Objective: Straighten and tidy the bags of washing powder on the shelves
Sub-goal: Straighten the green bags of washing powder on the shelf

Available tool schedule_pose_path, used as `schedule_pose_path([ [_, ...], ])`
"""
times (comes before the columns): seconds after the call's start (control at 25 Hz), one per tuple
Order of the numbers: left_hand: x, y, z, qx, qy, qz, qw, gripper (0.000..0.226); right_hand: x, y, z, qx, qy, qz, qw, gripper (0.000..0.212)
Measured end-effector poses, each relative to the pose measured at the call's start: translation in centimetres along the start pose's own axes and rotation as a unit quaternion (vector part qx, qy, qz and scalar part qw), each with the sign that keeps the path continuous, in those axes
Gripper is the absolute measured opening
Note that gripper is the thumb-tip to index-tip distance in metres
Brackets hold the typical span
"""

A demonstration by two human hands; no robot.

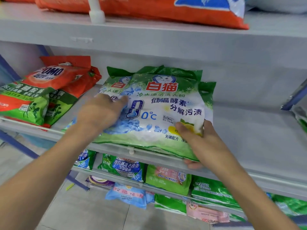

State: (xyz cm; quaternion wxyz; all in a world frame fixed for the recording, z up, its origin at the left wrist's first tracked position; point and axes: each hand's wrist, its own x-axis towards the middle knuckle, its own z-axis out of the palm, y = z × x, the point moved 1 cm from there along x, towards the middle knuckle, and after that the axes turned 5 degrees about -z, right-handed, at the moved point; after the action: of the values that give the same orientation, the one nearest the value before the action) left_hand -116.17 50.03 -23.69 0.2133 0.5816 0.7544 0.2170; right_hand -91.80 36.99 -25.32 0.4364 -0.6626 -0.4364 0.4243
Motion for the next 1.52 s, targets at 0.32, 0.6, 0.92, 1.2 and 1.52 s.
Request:
schedule_pose_path([
  [0.32, 0.9, -0.8, 1.4, -0.081, 0.049, -0.015, 0.995, 0.061, 1.9, 0.4, 1.5, -0.043, 0.033, -0.043, 0.998, 0.033],
  [0.6, -0.1, -1.6, 1.5, -0.064, 0.051, 0.017, 0.997, 0.055, 0.1, 0.4, 1.2, 0.034, 0.036, 0.007, 0.999, 0.059],
  [0.92, -5.2, -3.0, 0.3, -0.037, 0.06, 0.074, 0.995, 0.042, -4.0, 1.0, 1.0, -0.05, 0.102, -0.029, 0.993, 0.028],
  [1.2, -15.6, -2.0, -2.7, 0.095, -0.034, 0.182, 0.978, 0.062, -12.2, -2.8, -1.8, -0.333, 0.048, -0.108, 0.935, 0.054],
  [1.52, -28.2, 1.8, -9.7, 0.057, -0.061, 0.224, 0.971, 0.062, -22.9, -7.3, -4.9, -0.377, 0.042, -0.123, 0.917, 0.06],
])
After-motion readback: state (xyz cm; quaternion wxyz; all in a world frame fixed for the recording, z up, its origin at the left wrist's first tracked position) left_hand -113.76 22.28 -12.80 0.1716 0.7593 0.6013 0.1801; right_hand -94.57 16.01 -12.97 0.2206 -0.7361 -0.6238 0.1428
